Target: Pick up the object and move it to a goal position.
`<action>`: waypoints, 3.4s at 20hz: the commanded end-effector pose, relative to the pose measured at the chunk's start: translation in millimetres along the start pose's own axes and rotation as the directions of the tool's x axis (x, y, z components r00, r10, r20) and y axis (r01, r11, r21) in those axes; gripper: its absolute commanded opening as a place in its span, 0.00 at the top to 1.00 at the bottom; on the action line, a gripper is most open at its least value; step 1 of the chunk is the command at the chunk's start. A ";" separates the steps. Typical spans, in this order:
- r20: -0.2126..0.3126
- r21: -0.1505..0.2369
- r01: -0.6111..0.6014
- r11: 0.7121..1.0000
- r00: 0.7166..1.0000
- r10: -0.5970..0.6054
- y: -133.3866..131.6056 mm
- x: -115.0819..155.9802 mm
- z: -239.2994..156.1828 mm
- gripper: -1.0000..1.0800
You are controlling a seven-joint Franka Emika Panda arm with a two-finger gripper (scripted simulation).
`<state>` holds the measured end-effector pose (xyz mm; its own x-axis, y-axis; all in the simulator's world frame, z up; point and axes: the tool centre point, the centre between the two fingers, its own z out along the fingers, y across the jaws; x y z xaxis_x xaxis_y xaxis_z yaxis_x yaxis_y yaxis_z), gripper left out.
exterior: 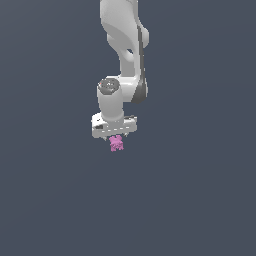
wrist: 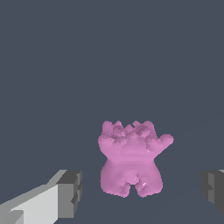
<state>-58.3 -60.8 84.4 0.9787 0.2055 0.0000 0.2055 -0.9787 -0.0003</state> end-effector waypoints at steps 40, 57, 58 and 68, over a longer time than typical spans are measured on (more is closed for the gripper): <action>-0.001 -0.001 0.004 1.000 1.000 -0.004 8.2 22.8 -7.2 1.00; 0.000 0.000 0.004 1.000 1.000 -0.004 31.5 89.6 -154.1 1.00; 0.000 0.000 0.004 1.000 1.000 -0.004 32.8 93.2 -161.7 1.00; 0.000 0.000 0.004 1.000 1.000 -0.004 43.6 124.6 -225.2 1.00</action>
<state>68.2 -77.4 300.9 0.9778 0.2096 0.0011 0.2096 -0.9778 0.0003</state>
